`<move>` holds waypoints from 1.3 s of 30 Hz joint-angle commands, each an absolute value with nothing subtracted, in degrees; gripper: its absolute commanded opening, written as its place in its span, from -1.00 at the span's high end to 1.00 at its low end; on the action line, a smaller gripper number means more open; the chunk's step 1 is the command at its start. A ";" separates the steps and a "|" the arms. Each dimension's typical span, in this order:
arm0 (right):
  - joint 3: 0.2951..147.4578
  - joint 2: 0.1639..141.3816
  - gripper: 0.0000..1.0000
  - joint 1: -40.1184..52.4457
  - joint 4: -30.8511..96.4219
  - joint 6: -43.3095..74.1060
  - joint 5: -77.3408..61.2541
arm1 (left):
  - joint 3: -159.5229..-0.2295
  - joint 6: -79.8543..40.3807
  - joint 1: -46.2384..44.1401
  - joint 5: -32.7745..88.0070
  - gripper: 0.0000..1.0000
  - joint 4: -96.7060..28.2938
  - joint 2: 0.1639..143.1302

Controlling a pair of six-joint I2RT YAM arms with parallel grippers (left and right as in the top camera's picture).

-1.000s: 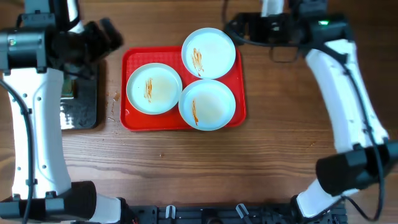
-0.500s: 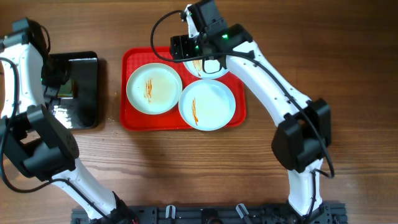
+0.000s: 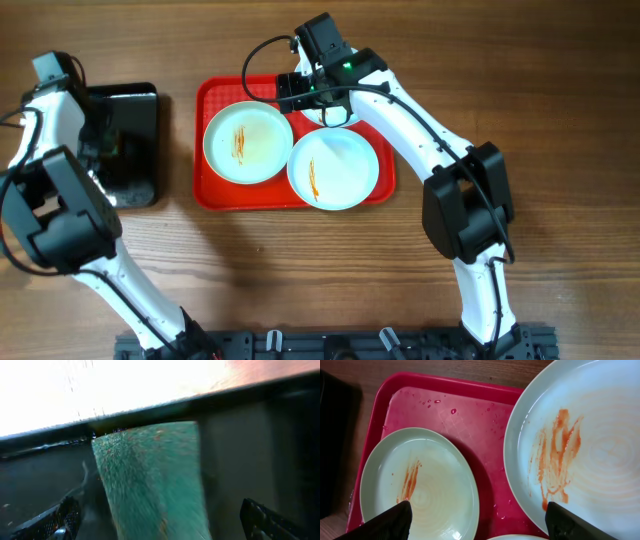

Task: Clean dirty plates on tray and stack at the side
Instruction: 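Reach left gripper to the sponge and right gripper to the top plate, then grasp the green sponge with the left gripper and lift it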

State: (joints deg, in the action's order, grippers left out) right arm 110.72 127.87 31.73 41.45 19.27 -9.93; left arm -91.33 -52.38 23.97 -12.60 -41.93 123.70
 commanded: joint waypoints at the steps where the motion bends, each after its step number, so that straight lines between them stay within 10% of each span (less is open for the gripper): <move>1: 110.26 128.73 -0.72 31.70 41.17 19.64 -8.93 | -90.70 -51.42 24.38 -13.34 -0.88 -41.28 126.96; 7: 110.26 128.73 -0.72 31.70 40.69 19.70 -8.95 | -90.70 -51.35 24.23 -12.45 0.92 -42.50 127.20; 9: 110.26 128.73 -0.72 31.70 40.66 19.70 -8.93 | -90.76 -49.36 24.23 -9.80 0.92 -43.29 127.17; 16: 110.26 128.73 -0.72 31.70 40.51 19.68 -8.95 | -90.76 -20.25 22.70 15.20 0.80 -45.89 127.13; 26: 110.26 128.73 -0.72 31.70 40.53 19.66 -8.97 | -95.96 -1.76 18.39 7.62 0.21 -53.58 122.23; 33: 110.26 128.73 -0.73 31.70 40.56 19.64 -8.95 | -96.55 17.41 14.37 -8.43 -0.57 -53.60 119.70; 36: 110.26 128.73 -0.73 31.70 40.56 19.68 -8.97 | -96.55 11.55 13.61 -8.19 -0.93 -53.01 120.60; 39: 110.26 128.73 -0.73 31.70 40.56 19.66 -8.97 | -95.92 -7.77 14.15 -4.49 -0.87 -53.60 122.37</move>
State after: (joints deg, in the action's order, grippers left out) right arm 110.72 127.87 31.73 40.80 19.29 -9.93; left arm -95.77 7.88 13.65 -7.05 -53.41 120.55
